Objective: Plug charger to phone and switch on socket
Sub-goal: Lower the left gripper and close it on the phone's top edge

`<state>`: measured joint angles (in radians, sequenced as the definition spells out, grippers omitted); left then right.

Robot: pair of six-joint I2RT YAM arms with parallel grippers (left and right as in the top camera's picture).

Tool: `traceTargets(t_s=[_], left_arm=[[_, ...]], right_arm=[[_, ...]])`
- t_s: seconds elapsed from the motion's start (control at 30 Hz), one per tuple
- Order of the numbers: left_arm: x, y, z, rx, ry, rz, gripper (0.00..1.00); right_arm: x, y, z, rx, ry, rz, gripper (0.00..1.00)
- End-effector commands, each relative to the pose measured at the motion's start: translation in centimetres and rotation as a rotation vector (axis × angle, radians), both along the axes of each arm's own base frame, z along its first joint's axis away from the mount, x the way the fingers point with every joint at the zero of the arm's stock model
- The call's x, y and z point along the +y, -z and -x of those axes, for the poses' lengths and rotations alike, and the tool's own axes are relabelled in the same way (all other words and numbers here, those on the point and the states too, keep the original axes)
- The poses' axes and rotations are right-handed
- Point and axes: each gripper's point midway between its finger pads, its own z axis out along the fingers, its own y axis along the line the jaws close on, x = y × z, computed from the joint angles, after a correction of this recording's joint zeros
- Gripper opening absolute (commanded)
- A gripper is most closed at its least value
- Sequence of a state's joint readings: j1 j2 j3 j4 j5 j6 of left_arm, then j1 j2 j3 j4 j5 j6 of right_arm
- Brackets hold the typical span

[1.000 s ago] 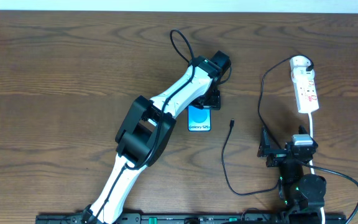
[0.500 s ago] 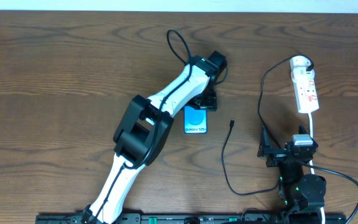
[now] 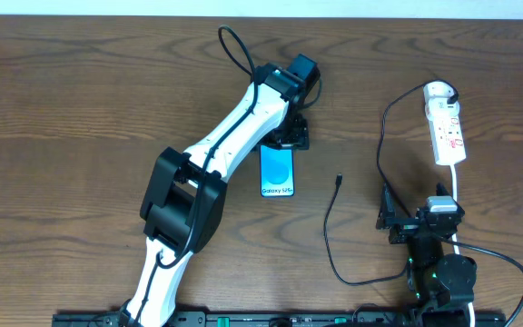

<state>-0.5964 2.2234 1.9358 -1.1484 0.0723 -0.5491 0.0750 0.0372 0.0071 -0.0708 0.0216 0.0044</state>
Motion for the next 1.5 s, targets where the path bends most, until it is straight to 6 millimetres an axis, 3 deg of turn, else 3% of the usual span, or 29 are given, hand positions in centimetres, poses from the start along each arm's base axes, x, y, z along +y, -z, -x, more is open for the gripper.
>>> traceTargets(t_s=[0.0,0.27,0.67,1.37,1.47], left_arm=[[0.1,0.7,0.7,0.018,0.003,-0.015,0.95],[-0.3,3.8,1.1,0.013,0.008,-0.011,0.96],[-0.1,6.9,1.3,0.0,-0.027,-0.004,0.96],[-0.1,8.0,1.5,-0.037,-0.01,-0.051,0.95],[-0.1,8.0,1.6,-0.037,-0.01,-0.051,0.9]], right_arm=[[-0.1,0.0,0.0,0.0,0.005,-0.002,0.99],[-0.1,0.0,0.0,-0.001,0.005,-0.002,0.99],[-0.1,0.0,0.0,0.0,0.005,-0.002,0.99],[-0.1,0.0,0.0,0.0,0.005,-0.002,0.99],[-0.1,0.1,0.0,0.0,0.005,-0.002,0.99]])
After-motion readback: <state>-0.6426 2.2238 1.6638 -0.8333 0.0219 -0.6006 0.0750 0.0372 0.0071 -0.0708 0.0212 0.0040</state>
